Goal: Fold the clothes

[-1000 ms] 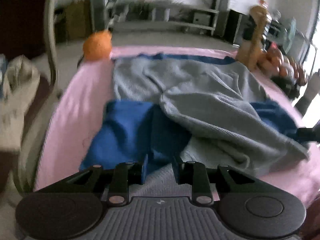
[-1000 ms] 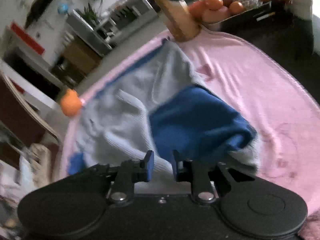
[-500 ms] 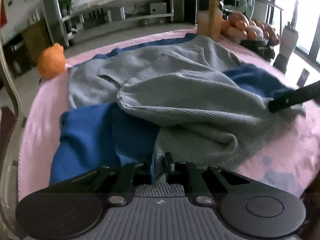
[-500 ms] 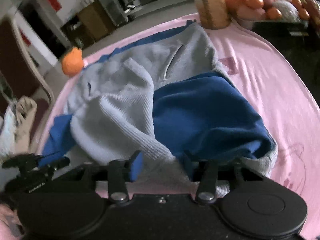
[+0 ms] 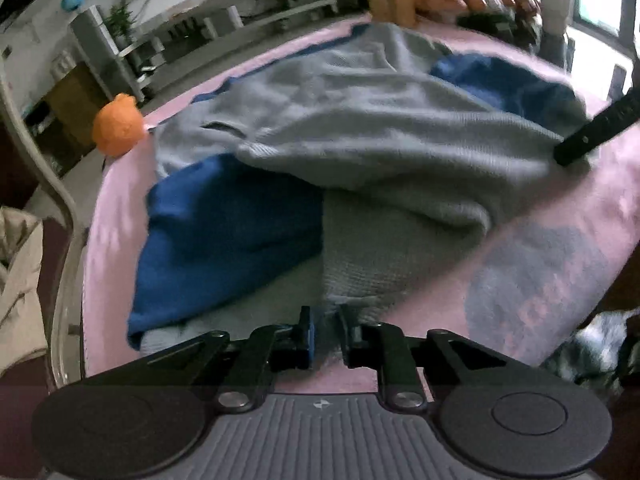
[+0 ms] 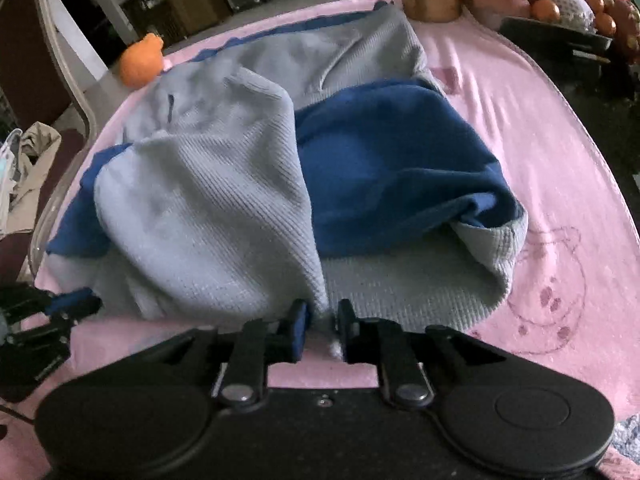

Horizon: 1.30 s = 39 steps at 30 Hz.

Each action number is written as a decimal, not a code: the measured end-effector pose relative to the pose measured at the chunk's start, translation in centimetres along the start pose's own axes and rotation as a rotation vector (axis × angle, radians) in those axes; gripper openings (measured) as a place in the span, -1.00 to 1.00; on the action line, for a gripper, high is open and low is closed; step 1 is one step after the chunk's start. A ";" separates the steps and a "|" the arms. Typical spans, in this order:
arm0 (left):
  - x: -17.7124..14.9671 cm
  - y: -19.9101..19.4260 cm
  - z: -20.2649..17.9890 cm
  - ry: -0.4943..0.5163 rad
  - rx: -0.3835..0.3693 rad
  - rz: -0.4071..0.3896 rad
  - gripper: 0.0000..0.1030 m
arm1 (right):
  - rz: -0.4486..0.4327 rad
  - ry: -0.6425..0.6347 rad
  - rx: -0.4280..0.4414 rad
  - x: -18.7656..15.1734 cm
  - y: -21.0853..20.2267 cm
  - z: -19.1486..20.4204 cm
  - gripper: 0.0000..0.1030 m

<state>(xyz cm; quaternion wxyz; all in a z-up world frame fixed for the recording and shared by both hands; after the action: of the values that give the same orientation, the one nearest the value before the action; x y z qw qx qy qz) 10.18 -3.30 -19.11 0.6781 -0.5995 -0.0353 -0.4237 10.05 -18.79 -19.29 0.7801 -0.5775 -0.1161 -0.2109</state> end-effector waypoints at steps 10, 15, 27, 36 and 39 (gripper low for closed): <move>5.2 -2.1 1.1 -0.195 -0.208 -0.237 -0.58 | -0.148 0.217 0.347 2.7 -3.9 0.8 -0.73; 6.9 3.8 1.7 -0.227 -0.152 -0.120 -0.65 | -0.030 0.352 0.401 4.1 0.8 3.0 -0.71; 2.4 4.4 4.3 -0.385 -0.106 0.006 -0.50 | 0.062 0.569 0.332 2.3 3.2 -1.1 -0.57; 4.5 0.5 4.7 -0.447 -0.215 -0.205 -0.74 | -0.089 0.553 0.449 3.5 -0.1 -1.5 -0.51; 5.2 3.4 4.4 -0.472 -0.191 -0.141 -0.74 | -0.057 0.551 0.449 3.9 1.5 -0.2 -0.54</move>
<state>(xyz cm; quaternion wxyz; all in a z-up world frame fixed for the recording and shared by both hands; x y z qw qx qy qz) 17.58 -2.62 -17.67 0.5602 -0.7391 -0.1942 -0.3198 14.17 -19.39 -19.00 0.8834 -0.3095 0.0389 -0.3497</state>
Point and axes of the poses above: each gripper's, at about its wrist camera, not at the fingertips, and y roughly the way its jaws point, z to its left, x to its top, the point moved 7 cm from there along y, roughly the way its jaws point, and after that the axes turned 6 degrees about y, right-handed, at the moved point
